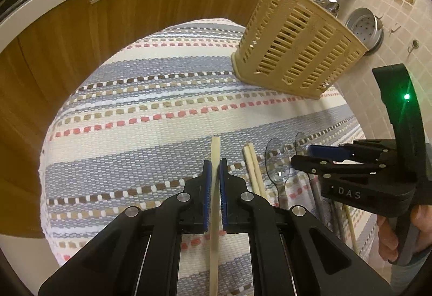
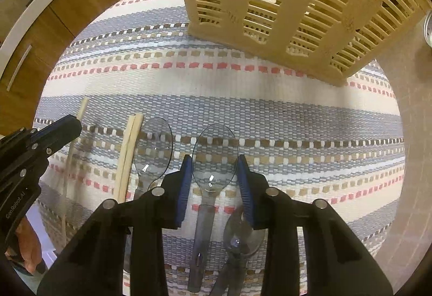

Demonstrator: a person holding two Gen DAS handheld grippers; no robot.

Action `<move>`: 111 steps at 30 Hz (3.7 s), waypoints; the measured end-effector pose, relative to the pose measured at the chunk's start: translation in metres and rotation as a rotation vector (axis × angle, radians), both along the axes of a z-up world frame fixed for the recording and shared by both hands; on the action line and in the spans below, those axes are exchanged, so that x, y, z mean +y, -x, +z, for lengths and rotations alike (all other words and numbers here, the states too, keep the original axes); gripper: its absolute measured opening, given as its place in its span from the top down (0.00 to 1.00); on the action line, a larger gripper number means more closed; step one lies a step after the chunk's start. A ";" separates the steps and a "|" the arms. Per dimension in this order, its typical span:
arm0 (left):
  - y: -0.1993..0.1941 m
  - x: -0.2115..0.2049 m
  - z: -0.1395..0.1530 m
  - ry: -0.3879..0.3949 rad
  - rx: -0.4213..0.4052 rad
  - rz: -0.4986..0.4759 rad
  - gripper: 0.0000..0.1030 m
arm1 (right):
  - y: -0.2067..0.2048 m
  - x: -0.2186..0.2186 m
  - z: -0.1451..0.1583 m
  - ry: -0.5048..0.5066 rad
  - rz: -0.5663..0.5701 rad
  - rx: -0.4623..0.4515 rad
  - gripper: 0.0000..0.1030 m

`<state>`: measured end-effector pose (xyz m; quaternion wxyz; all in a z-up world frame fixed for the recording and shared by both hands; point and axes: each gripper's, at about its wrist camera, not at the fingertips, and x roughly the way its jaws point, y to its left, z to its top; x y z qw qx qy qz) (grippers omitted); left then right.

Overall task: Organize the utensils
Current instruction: 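Lift the chopstick and spoon with both tools over the basket, then open both tools to drop the chopstick and spoon into the basket, then move both tools back down to the remaining utensils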

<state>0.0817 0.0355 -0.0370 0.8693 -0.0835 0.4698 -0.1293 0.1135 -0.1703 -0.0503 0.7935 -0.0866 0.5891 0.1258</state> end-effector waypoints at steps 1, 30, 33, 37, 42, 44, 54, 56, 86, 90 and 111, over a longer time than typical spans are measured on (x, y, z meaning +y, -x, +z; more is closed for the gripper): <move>0.001 0.000 0.001 0.002 -0.005 0.000 0.96 | 0.001 0.000 0.000 -0.006 0.000 -0.003 0.70; -0.004 -0.029 0.158 0.210 -0.514 -0.017 0.96 | 0.038 -0.085 0.161 -0.305 -0.042 -0.505 0.71; -0.014 -0.034 0.184 0.237 -0.632 -0.007 0.96 | 0.030 -0.095 0.182 -0.323 -0.080 -0.601 0.71; -0.031 -0.046 0.206 0.228 -0.759 0.048 0.96 | 0.011 -0.114 0.208 -0.367 -0.147 -0.739 0.71; -0.059 -0.050 0.209 0.284 -0.811 0.102 0.96 | -0.008 -0.134 0.229 -0.401 -0.215 -0.866 0.71; -0.069 -0.049 0.207 0.316 -0.845 0.096 0.96 | -0.012 -0.137 0.235 -0.395 -0.231 -0.925 0.71; -0.104 -0.049 0.180 0.390 -0.934 0.213 0.96 | -0.046 -0.121 0.211 -0.336 -0.236 -1.099 0.71; -0.106 -0.052 0.176 0.354 -0.954 0.238 0.96 | -0.053 -0.116 0.203 -0.325 -0.213 -1.094 0.71; -0.016 -0.020 0.149 0.179 -0.808 0.262 0.54 | 0.019 -0.138 0.170 -0.380 -0.260 -0.989 0.47; 0.005 -0.010 0.144 0.187 -0.727 0.210 0.54 | 0.040 -0.141 0.175 -0.367 -0.248 -0.962 0.47; 0.013 0.005 -0.007 0.104 -0.061 0.039 0.53 | 0.067 -0.133 0.086 -0.306 -0.248 -0.469 0.47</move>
